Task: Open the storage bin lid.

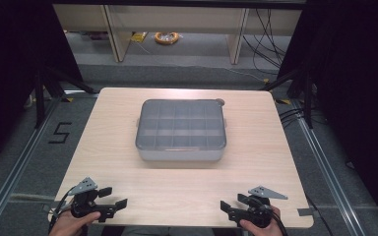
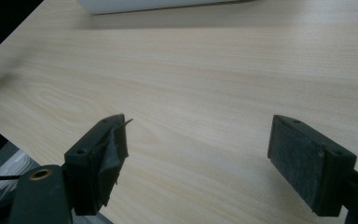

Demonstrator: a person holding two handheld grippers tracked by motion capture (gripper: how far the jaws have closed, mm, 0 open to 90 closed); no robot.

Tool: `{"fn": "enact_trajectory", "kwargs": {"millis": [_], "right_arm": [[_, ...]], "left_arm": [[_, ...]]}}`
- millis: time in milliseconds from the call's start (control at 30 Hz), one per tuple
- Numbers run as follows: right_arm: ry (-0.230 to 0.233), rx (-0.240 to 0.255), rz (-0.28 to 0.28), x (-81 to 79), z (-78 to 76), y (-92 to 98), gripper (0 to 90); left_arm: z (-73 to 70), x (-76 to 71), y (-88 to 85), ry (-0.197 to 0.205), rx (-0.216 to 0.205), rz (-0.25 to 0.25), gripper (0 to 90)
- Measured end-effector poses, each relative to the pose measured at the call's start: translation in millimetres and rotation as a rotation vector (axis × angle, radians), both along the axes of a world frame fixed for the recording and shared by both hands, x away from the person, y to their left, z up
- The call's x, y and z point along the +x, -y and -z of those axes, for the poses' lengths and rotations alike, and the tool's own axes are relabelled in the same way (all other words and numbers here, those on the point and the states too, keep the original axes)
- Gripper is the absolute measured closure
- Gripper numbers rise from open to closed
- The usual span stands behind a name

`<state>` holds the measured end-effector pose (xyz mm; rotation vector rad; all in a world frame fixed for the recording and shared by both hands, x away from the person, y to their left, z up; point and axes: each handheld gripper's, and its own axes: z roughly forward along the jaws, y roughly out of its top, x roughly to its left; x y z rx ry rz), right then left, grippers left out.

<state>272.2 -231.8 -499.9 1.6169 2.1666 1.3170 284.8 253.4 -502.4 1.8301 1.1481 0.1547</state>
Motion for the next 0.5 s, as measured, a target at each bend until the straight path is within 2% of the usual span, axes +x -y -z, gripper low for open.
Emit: {"fn": "enact_trajectory", "kwargs": {"millis": [33, 67, 100, 133, 167, 233, 300, 333, 433, 467, 500], "right_arm": [[-0.015, -0.001, 0.011, -0.4, -0.9, 0.1, 20.8], [-0.039, 0.018, 0.027, -1.7, -2.3, -0.9, 20.8], [-0.021, 0.012, 0.029, -0.8, -1.6, 0.5, 20.9], [-0.033, 0.027, 0.033, -1.2, -2.1, 0.6, 21.0], [-0.005, 0.003, 0.023, 0.5, -1.4, 3.6, 21.1], [-0.008, 0.004, 0.025, 0.4, -1.9, 4.2, 21.2], [-0.028, 0.031, 0.034, 0.1, -2.3, 3.6, 21.5], [-0.011, 0.028, 0.022, 1.1, -1.6, 4.9, 21.5], [-0.008, 0.048, 0.027, 1.7, -0.6, 4.8, 21.5], [-0.045, 0.073, 0.051, 0.0, -2.0, 2.0, 21.6], [-0.047, 0.076, 0.049, 0.6, -1.8, 2.3, 21.6]], "left_arm": [[0.0, 0.2, -0.2, 0.0, -0.002, 0.0, 14.9], [-0.1, 0.0, -0.2, -0.001, 0.0, -0.004, 14.9], [-0.1, 0.0, -0.2, -0.001, 0.0, -0.004, 14.9], [0.4, -0.1, 1.0, 0.005, -0.015, -0.016, 14.9], [0.5, -0.1, 1.0, 0.005, -0.016, -0.017, 14.9], [0.6, 0.1, 0.5, 0.004, -0.014, -0.015, 15.0], [0.3, 0.7, -0.3, -0.006, -0.016, -0.015, 15.0], [0.0, 0.8, -1.8, -0.009, -0.009, -0.017, 14.9], [-0.3, 0.9, -1.8, -0.009, -0.019, -0.021, 14.9], [-0.3, 1.2, -1.5, -0.009, -0.02, -0.025, 14.9], [-0.3, 1.2, -1.5, -0.009, -0.02, -0.025, 14.9]]}}
